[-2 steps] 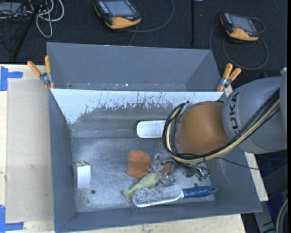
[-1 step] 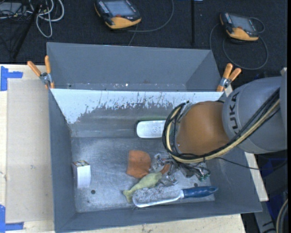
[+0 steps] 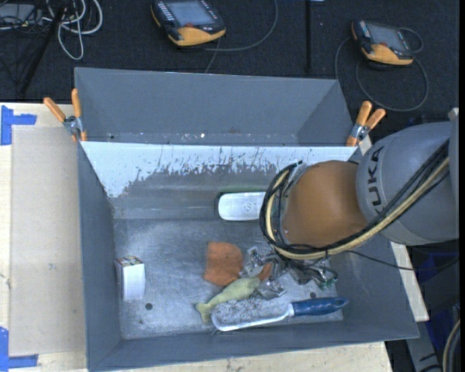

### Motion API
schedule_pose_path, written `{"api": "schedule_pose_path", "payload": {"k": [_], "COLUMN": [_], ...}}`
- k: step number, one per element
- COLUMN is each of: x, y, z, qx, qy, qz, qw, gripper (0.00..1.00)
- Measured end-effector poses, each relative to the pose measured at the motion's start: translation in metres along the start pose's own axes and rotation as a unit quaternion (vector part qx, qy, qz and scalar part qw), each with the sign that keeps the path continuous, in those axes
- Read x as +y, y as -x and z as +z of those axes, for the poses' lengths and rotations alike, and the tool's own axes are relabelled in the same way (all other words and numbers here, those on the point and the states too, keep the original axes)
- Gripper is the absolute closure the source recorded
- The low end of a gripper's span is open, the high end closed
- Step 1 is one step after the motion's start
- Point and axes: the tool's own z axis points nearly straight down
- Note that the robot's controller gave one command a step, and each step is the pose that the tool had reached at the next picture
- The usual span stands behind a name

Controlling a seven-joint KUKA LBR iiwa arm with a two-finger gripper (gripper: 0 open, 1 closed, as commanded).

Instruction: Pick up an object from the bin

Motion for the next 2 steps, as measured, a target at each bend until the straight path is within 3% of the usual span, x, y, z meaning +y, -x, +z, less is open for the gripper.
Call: {"api": "schedule_pose_path", "payload": {"k": [2], "x": [0.0007], "y": [-0.0016], "z": [-0.0123], "qx": [0.0109], "qy": [0.004], "qz": [0.001], "qw": [0.9999], "gripper": [1.0]}}
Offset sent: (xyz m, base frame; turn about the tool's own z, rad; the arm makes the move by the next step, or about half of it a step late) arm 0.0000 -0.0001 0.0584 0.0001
